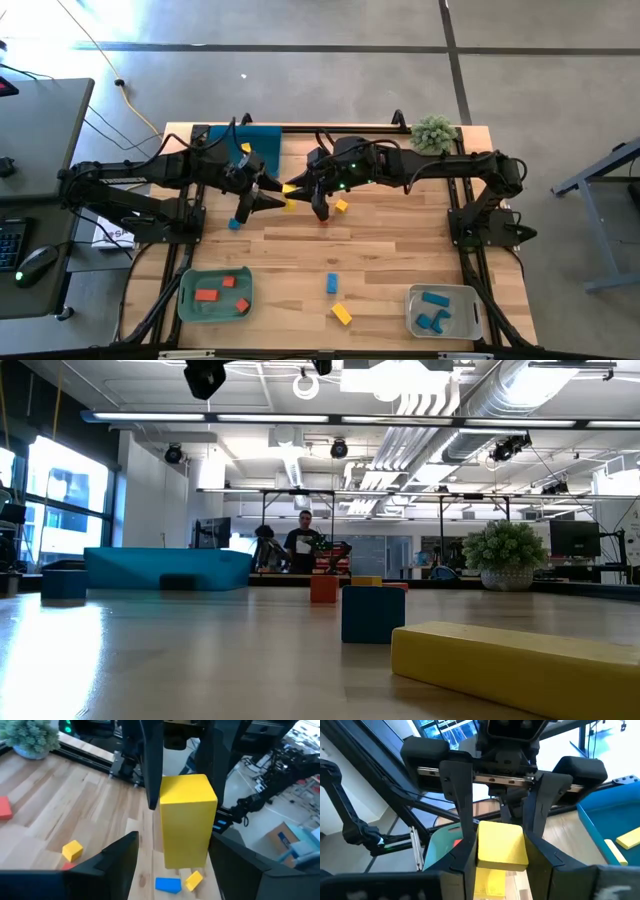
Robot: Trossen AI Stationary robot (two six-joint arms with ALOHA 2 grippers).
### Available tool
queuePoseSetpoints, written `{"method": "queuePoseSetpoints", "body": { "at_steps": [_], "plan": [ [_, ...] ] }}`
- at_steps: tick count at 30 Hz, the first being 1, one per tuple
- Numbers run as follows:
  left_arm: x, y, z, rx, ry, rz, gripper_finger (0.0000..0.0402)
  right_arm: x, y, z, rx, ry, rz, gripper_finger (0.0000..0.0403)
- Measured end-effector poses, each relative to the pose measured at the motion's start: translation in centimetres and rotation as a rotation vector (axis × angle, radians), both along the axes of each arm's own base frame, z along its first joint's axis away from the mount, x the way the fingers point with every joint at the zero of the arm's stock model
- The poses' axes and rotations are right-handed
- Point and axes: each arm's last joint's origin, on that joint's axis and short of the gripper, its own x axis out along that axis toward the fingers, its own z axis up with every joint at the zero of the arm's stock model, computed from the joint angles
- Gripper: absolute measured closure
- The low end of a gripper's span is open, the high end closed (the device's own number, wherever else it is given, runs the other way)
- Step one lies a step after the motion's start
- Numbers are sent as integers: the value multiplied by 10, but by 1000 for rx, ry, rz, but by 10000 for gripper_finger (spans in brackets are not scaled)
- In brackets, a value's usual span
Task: Sort & place blocks by color
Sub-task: Put the right yellow block into the dark blue bin
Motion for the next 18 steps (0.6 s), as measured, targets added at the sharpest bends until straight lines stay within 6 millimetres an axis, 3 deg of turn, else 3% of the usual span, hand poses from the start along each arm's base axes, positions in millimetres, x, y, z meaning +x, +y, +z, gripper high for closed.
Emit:
{"method": "queuePoseSetpoints", "body": {
  "at_steps": [14,18],
  "plan": [
    [1,1,2,13,-20,19,177,1,0,4,-2,-41,-56,300],
    [1,1,2,14,-21,19,198,2,0,5,-5,-50,-61,300]
  ]
}}
